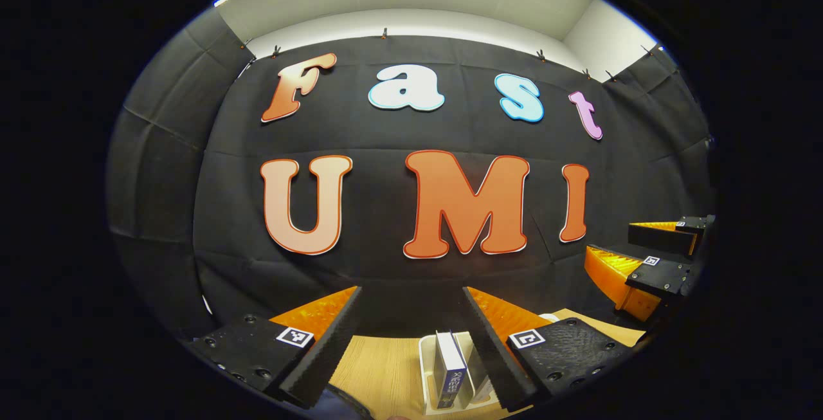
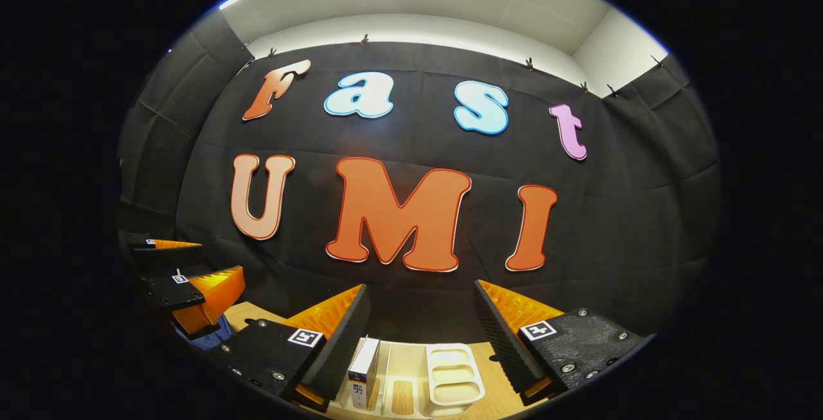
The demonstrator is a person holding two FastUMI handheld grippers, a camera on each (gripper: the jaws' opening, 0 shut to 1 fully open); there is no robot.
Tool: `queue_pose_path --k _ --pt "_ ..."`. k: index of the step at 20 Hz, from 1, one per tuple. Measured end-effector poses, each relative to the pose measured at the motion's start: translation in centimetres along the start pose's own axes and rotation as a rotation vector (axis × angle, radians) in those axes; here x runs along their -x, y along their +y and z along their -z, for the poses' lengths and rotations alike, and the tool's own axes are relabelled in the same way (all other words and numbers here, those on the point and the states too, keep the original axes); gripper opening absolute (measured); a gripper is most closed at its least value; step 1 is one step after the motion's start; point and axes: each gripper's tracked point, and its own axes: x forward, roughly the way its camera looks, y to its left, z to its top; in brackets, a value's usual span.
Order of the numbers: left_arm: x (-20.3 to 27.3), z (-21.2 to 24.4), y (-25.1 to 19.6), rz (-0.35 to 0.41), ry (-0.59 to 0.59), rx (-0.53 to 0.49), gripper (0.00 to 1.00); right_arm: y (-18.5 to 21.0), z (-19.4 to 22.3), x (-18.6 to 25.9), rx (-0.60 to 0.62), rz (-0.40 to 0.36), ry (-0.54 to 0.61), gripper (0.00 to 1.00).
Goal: Open the schoolbag, grab two books from the bookshelf and put them into the schoolbag.
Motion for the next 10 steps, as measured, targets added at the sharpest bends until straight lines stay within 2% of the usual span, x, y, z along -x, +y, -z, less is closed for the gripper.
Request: queue_pose_path --k 10 --pt "0.22 0.04 -0.21 0.004 0.01 -0.005 0.94 -0.02 -0.03 -0.08 0.001 -0.008 0.005 0.95"
